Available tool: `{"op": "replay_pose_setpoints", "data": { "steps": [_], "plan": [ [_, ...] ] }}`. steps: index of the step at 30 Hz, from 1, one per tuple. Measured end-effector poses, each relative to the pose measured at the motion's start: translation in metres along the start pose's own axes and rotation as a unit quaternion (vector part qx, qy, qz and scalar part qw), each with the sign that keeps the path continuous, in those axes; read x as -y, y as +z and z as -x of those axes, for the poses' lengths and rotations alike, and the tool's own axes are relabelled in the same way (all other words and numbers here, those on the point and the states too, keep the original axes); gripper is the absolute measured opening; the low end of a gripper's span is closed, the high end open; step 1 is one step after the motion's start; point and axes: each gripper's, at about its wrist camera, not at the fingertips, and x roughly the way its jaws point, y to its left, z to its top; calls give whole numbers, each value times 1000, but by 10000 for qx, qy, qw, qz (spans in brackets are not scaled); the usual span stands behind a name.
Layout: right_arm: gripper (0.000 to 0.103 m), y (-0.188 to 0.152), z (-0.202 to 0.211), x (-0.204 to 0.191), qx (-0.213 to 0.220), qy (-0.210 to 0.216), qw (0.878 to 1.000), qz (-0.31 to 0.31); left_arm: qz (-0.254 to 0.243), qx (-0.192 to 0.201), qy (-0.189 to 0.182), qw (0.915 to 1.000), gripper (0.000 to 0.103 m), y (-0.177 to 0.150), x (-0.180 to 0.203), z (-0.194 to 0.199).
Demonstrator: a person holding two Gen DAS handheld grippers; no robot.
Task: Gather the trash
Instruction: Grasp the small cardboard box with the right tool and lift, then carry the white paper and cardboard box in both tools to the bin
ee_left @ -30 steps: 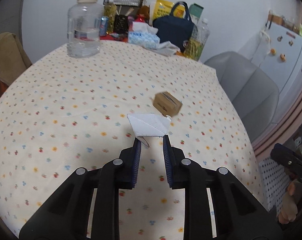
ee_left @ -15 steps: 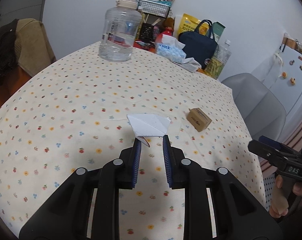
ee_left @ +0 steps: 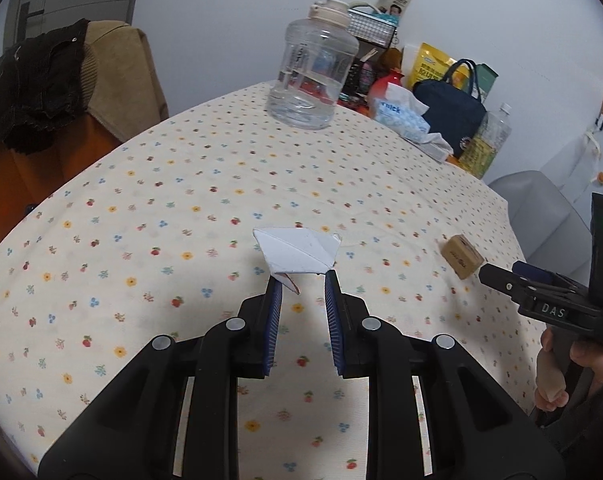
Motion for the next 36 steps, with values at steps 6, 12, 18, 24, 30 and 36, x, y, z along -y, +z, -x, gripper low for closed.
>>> {"op": "replay_pose_setpoints", "data": {
  "steps": [6, 12, 18, 24, 30, 36],
  "plan": [
    [82, 10, -25, -6, -147, -123, 9998, 88, 66, -25, 51, 10000, 22, -2, -9, 0],
    [32, 6, -38, -5, -451, -61, 9988, 200, 48, -47, -3, 10000, 22, -3, -7, 0],
    [32, -12, -19, -4, -448, 73, 9987, 238, -41, -30, -153, 9999, 22, -4, 6, 2],
    [32, -26, 10, 7, -335, 104, 9993, 123, -195, -50, -361, 9991, 22, -7, 29, 3],
    [32, -42, 50, 22, -153, 122, 9998, -52, -472, -118, -657, 9966, 22, -16, 66, 5],
    [32, -60, 105, 49, 209, 146, 9988, -428, -696, -116, -877, 9936, 22, -20, 93, 12]
  ]
}}
